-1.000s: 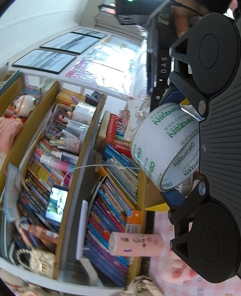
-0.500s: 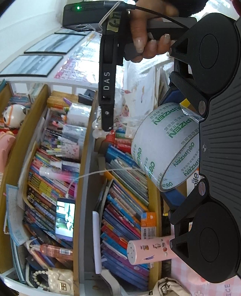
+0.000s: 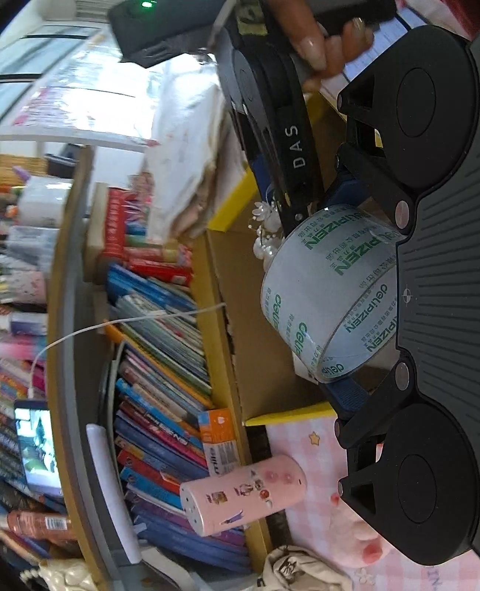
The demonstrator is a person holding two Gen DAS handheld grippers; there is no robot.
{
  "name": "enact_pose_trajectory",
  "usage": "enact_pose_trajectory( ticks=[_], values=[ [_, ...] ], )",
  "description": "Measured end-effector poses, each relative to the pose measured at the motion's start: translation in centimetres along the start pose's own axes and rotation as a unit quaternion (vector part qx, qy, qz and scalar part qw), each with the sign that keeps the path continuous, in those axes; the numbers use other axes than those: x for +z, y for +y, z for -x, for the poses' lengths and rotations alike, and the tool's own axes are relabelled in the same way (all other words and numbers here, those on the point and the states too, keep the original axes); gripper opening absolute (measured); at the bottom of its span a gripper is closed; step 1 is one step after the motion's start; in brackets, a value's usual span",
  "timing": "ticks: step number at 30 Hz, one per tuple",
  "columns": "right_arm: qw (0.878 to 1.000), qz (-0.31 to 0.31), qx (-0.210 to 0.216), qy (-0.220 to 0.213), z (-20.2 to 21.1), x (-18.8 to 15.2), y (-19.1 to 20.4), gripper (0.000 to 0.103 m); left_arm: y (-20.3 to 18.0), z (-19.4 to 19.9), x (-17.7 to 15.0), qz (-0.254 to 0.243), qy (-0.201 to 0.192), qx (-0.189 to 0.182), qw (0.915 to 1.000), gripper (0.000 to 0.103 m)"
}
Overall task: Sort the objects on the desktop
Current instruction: 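Lower into yellow box and open left tool while right tool releases keychain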
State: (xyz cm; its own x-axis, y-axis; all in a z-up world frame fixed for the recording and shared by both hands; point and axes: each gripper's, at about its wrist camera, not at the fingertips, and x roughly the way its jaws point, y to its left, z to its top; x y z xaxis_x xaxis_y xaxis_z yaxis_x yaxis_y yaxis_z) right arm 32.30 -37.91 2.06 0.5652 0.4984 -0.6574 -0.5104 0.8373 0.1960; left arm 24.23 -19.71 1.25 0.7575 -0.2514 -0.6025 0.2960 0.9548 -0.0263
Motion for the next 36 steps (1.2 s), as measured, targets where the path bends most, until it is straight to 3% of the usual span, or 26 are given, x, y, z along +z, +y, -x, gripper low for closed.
enact_pose_trajectory(
  ticks=[8, 18, 25, 36],
  values=[
    [0.999, 0.001, 0.011, 0.041, -2.1, -0.3, -0.3, 0.057, -0.4, -2.4, -0.4, -0.03, 0.056, 0.026, 0.9976, 0.094],
    [0.997, -0.012, 0.023, 0.078, -3.6, -0.6, -0.4, 0.062, -0.9, -3.2, -0.3, -0.043, 0.062, 0.034, 0.9966, 0.094],
    [0.997, -0.023, 0.039, 0.066, -2.7, -0.6, -0.2, 0.078, -1.0, -2.6, -0.4, -0.035, 0.057, 0.042, 0.9969, 0.097],
    [0.998, -0.036, 0.041, 0.025, 0.7, -0.9, 0.4, 0.083, -1.7, 0.9, -0.8, -0.027, 0.023, 0.038, 0.9986, 0.099]
  ],
)
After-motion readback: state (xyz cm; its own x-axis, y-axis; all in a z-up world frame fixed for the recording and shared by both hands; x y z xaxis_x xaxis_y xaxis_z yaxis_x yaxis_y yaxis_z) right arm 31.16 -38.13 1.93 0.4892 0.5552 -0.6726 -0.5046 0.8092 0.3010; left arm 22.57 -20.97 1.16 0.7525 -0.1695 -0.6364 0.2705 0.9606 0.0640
